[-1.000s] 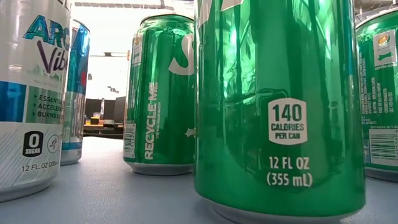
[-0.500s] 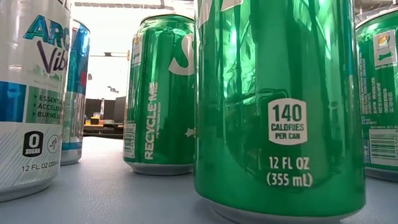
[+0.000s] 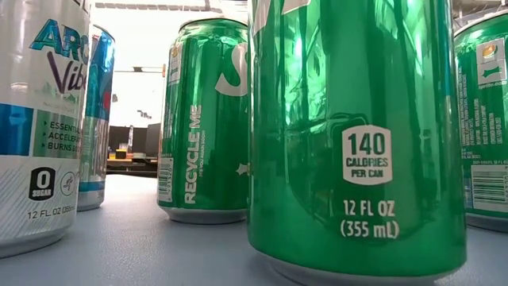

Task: Place canned beverage on shelf
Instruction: Put the white blue soda can on the shelf

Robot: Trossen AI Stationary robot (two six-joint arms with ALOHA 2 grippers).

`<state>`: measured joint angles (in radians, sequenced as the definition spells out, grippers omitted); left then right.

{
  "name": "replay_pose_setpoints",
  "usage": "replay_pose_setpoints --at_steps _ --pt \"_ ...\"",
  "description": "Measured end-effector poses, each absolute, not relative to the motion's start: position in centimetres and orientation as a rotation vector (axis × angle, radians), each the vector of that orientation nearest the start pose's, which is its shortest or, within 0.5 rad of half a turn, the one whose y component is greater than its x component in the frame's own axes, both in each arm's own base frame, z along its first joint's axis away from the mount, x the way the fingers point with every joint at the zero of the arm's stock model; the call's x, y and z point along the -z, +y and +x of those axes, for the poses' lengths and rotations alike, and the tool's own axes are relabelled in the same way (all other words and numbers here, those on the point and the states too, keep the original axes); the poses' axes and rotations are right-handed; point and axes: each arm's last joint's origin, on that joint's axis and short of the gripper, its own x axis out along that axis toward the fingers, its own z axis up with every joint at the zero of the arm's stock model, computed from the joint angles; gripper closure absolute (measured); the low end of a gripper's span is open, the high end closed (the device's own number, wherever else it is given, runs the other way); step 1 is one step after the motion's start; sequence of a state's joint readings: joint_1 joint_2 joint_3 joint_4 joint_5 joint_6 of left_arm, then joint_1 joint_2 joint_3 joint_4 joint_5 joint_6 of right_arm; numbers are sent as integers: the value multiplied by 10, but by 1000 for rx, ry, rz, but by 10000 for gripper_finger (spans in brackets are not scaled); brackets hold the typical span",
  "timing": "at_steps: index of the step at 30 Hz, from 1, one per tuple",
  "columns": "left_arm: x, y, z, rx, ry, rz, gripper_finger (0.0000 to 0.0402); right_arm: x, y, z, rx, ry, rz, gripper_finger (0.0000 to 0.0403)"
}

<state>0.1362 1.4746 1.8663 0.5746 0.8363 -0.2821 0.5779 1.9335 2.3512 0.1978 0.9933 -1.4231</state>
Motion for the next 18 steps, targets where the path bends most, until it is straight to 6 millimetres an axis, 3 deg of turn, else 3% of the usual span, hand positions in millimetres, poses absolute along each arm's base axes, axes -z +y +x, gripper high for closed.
replay_pose_setpoints --at_steps 7,18 --pt "-587 7 249 760 -779 198 150 -552 177 339 654 -28 -941 137" --pt "-586 8 250 765 -750 173 150 -552 179 339 635 -48 -954 137"
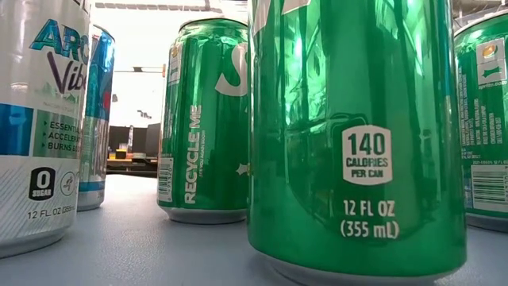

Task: Place canned beverage on shelf
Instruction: Put the white blue soda can on the shelf

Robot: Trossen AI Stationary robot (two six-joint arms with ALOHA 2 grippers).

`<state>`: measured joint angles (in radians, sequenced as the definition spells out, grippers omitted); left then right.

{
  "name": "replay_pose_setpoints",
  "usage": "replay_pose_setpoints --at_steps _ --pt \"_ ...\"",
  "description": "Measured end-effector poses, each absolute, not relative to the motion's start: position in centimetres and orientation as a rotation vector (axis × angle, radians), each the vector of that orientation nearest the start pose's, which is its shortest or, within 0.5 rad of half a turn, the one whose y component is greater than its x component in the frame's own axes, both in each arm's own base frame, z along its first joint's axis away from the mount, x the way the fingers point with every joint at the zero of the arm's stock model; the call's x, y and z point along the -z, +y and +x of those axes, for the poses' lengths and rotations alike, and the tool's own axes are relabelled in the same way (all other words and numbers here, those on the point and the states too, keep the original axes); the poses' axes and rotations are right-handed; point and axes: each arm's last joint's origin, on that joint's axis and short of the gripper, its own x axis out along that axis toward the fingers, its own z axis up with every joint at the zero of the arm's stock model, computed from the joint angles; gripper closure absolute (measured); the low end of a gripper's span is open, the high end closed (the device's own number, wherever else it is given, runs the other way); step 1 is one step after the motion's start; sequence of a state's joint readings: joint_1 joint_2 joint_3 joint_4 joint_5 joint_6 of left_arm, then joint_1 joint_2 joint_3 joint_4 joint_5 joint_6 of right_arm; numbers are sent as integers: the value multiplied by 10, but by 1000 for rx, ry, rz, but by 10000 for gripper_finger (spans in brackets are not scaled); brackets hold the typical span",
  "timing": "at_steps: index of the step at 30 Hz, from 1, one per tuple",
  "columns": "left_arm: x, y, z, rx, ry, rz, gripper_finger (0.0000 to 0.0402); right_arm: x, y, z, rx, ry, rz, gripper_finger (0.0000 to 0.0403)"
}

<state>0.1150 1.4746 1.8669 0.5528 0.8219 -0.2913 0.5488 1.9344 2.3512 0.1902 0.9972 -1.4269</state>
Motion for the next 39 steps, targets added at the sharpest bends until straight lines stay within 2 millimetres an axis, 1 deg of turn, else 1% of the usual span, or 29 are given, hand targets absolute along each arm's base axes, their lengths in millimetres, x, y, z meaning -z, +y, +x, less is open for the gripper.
replay_pose_setpoints --at_steps 3,9,14,19,24,29,31,34,39 --pt "-586 8 250 764 -746 171 150 -553 179 338 643 -51 -971 137" --pt "-586 8 251 766 -735 166 150 -556 187 332 635 -58 -1078 137" --pt "-586 8 251 758 -738 161 150 -558 188 329 646 -97 -1021 137" --pt "-586 8 251 751 -735 153 150 -559 188 328 647 -99 -1017 140" --pt "-586 8 251 750 -734 149 150 -559 188 329 647 -100 -1017 156" --pt "-585 8 252 745 -726 140 150 -559 189 328 645 -103 -1012 185" --pt "-585 8 252 746 -724 137 150 -559 190 328 642 -103 -1012 190" --pt "-585 9 252 735 -726 130 150 -559 190 327 642 -104 -1010 183" --pt "-585 9 253 730 -718 108 150 -559 190 327 641 -100 -1027 141"
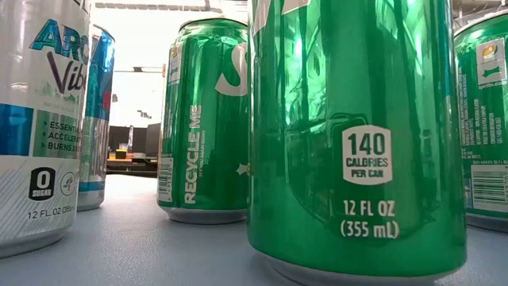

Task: Place canned beverage on shelf
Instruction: Put the white blue soda can on the shelf

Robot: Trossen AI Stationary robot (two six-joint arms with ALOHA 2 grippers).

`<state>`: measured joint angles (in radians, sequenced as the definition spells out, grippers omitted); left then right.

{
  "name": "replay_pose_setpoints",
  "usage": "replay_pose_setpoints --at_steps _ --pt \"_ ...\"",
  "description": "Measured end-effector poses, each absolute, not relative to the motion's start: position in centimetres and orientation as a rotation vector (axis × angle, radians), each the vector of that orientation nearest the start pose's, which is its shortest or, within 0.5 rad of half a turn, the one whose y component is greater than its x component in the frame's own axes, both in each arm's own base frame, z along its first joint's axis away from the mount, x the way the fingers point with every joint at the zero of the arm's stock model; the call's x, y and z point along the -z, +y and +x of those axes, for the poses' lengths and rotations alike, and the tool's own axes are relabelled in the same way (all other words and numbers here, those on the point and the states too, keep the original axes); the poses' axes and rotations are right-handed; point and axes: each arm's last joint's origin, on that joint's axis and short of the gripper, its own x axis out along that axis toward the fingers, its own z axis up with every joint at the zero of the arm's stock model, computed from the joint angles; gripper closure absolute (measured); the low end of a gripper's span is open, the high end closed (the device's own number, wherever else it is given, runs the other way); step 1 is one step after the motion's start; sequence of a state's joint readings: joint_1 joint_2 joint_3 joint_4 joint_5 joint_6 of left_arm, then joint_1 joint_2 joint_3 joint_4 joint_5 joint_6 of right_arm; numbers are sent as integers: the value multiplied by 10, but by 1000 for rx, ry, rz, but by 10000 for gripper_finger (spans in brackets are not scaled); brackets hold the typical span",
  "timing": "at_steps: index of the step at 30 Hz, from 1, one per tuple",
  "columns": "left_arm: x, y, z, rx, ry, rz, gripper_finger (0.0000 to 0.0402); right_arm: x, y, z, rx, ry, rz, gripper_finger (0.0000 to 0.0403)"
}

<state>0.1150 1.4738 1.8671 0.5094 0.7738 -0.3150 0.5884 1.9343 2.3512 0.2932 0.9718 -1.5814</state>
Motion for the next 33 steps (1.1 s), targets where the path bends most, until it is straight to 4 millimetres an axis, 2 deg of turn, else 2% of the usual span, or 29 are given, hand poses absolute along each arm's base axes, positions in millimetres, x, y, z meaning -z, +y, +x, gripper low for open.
replay_pose_setpoints --at_steps 7,12,26,33 --pt "-584 10 255 712 -714 87 150 -563 192 322 656 -119 -1018 83" --pt "-585 10 255 695 -726 88 150 -565 195 317 666 -128 -1040 66" --pt "-585 7 255 676 -742 83 150 -565 184 325 689 -120 -1036 79" --pt "-585 8 256 663 -732 71 150 -565 184 325 688 -117 -1035 127"
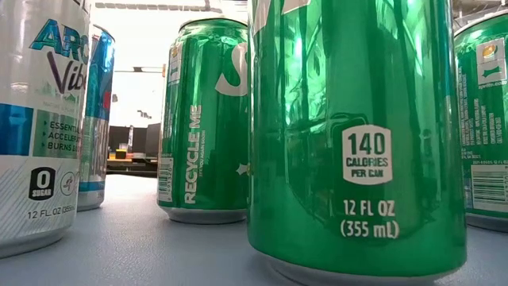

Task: Place canned beverage on shelf
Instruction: Put the white blue soda can on the shelf

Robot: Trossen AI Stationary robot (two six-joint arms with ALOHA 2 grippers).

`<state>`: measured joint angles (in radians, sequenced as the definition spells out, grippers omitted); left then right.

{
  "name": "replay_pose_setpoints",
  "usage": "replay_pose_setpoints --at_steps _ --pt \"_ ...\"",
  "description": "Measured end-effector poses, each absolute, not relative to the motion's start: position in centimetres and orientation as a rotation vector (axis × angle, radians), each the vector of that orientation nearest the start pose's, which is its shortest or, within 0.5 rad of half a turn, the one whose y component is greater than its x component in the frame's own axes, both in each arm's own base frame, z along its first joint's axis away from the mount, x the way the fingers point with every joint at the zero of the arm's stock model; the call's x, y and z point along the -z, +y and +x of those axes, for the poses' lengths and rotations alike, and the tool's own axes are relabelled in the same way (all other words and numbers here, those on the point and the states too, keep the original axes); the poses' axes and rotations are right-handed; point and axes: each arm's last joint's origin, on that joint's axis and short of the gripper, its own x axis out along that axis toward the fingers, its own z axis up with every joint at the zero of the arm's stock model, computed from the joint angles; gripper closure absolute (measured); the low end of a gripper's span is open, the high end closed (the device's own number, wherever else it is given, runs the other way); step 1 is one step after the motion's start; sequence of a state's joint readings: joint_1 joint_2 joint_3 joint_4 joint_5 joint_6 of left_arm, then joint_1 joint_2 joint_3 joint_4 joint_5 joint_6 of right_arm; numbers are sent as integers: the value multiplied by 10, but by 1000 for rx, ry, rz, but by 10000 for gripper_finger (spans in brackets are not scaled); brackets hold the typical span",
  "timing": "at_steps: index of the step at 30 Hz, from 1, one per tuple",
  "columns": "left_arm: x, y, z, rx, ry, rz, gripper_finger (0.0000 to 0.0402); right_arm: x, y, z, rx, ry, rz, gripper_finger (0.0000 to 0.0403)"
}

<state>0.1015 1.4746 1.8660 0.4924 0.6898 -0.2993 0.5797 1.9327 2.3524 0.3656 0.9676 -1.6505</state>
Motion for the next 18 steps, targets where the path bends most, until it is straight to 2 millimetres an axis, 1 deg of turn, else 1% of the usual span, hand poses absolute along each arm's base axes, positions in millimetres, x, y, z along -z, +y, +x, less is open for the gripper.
replay_pose_setpoints --at_steps 6,14,18 --pt "-585 8 256 658 -733 70 150 -564 184 325 688 -114 -1033 203" --pt "-585 8 256 664 -727 68 148 -564 185 325 684 -110 -1038 206" --pt "-585 8 256 638 -724 37 125 -564 184 325 685 -110 -1030 206"
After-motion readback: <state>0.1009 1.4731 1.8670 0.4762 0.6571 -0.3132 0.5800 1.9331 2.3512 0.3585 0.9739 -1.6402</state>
